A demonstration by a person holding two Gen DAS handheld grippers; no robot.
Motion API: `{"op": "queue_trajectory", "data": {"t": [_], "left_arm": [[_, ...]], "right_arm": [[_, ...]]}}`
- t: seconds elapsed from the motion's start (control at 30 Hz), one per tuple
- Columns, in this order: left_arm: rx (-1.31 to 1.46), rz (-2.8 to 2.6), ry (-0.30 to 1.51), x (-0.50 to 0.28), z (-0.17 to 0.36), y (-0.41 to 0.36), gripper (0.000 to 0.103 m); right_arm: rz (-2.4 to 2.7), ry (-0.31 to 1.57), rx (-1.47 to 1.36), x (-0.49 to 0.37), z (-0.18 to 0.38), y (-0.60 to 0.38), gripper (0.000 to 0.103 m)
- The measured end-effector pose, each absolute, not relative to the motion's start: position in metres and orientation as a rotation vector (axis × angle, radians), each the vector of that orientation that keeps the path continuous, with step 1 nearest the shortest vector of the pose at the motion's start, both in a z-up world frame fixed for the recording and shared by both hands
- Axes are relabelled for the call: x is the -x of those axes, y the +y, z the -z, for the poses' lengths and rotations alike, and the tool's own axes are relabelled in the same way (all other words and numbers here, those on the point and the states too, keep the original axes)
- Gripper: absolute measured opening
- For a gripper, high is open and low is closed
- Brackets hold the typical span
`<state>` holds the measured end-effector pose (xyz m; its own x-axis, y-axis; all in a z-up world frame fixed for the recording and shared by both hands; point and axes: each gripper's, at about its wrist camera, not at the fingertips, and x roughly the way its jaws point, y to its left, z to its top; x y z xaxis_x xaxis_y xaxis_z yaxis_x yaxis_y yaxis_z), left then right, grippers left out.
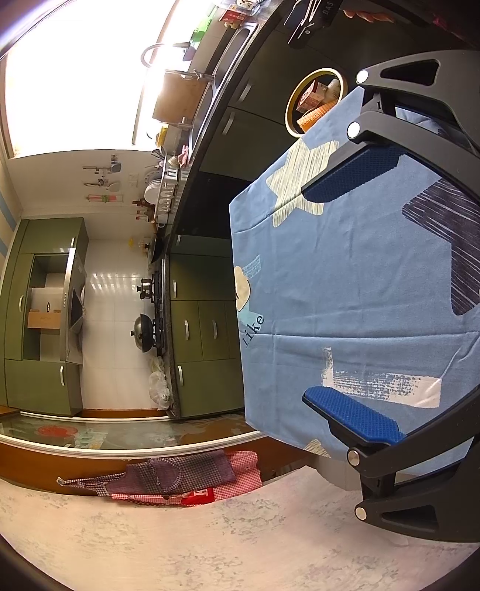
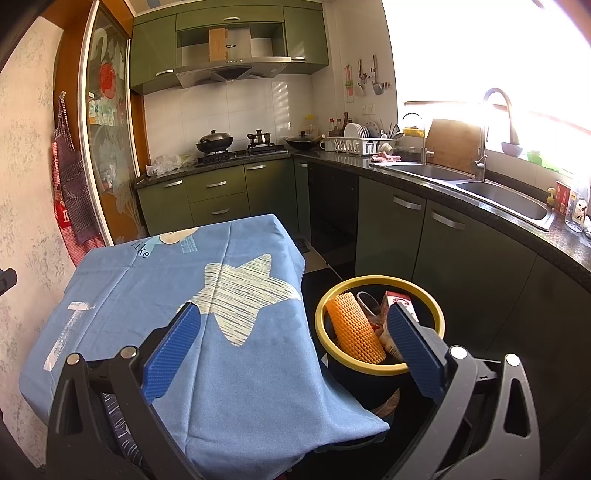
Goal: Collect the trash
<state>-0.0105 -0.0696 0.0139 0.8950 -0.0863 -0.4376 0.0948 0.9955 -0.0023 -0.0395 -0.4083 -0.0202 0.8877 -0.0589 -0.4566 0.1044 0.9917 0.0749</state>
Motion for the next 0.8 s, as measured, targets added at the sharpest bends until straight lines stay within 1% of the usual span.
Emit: {"op": "queue_trajectory", "data": {"t": [0.63, 0.8], "left_arm": [[0.005, 0.138, 0.465, 0.003, -0.011, -0.064, 0.098], [-0.013, 0.126, 0.499, -0.011, -0.009, -0.063, 0.098]], "right_arm": [[0.085, 0.475, -0.097, 0.038, 0.023, -0.409, 0.096], [0.085, 0.48, -0.089, 0.035, 0.025, -0.408, 0.096]]}}
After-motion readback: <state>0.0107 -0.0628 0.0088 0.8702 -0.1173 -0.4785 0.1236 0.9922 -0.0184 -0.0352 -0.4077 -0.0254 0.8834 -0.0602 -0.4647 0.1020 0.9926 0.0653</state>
